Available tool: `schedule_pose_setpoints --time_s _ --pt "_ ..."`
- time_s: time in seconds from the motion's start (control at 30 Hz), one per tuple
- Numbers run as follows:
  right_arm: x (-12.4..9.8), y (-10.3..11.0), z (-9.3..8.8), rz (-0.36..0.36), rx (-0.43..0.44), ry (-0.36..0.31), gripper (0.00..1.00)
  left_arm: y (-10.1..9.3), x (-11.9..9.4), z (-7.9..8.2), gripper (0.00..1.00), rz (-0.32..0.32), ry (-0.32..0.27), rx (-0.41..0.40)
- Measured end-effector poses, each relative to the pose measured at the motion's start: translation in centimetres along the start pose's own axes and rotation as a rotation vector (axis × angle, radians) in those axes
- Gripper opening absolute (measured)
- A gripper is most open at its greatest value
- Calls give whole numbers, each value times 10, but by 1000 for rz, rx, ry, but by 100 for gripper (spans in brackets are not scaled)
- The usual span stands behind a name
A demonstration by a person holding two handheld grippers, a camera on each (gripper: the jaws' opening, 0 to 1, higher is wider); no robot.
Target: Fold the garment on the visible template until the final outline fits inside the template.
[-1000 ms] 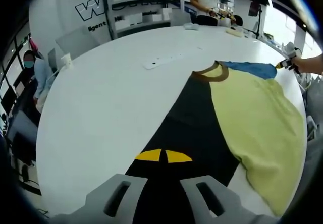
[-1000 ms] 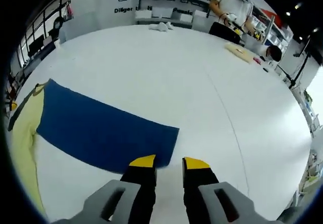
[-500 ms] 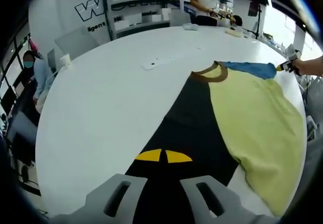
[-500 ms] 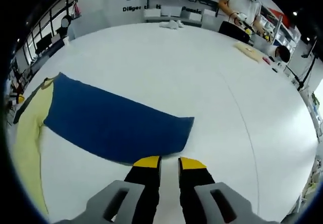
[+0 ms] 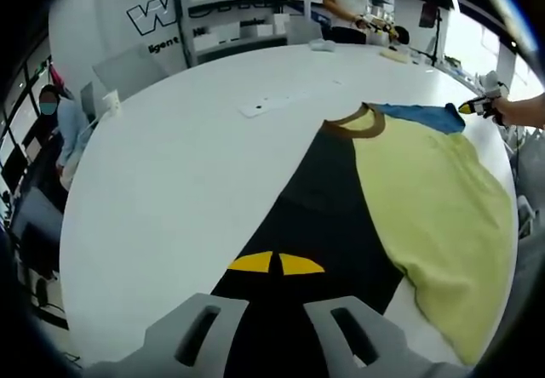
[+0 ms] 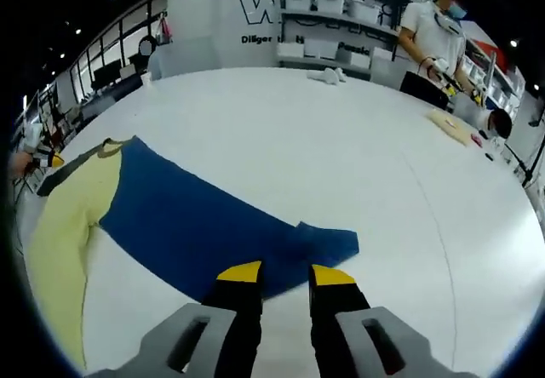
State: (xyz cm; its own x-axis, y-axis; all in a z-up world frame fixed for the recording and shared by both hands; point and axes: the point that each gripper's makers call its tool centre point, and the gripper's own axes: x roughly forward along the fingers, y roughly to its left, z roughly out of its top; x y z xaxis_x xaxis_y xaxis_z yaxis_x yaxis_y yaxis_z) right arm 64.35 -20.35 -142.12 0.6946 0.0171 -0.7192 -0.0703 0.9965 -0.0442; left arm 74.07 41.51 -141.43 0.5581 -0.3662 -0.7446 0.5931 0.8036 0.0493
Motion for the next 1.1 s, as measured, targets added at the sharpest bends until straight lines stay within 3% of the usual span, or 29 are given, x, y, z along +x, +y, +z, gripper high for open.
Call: schedule_pose_setpoints --time_s 0.13,0.2,0.5,0.73,0.87,1.1 --pt "2 -3 -1 -12 19 4 15 0 0 1 3 0 -2 0" --pt "4 -2 2 0 95 -18 16 0 0 0 3 0 -1 1" --pt "23 4 13 -3 76 -14 19 0 1 -2 3 0 2 0" --pt "44 -10 13 -50 75 18 15 0 0 -2 3 1 4 3" --pt "39 -18 12 -92 64 30 1 2 -2 -3 3 5 4 -1" --pt "22 -28 11 -137 130 -3 0 5 -3 -7 3 10 5 -8"
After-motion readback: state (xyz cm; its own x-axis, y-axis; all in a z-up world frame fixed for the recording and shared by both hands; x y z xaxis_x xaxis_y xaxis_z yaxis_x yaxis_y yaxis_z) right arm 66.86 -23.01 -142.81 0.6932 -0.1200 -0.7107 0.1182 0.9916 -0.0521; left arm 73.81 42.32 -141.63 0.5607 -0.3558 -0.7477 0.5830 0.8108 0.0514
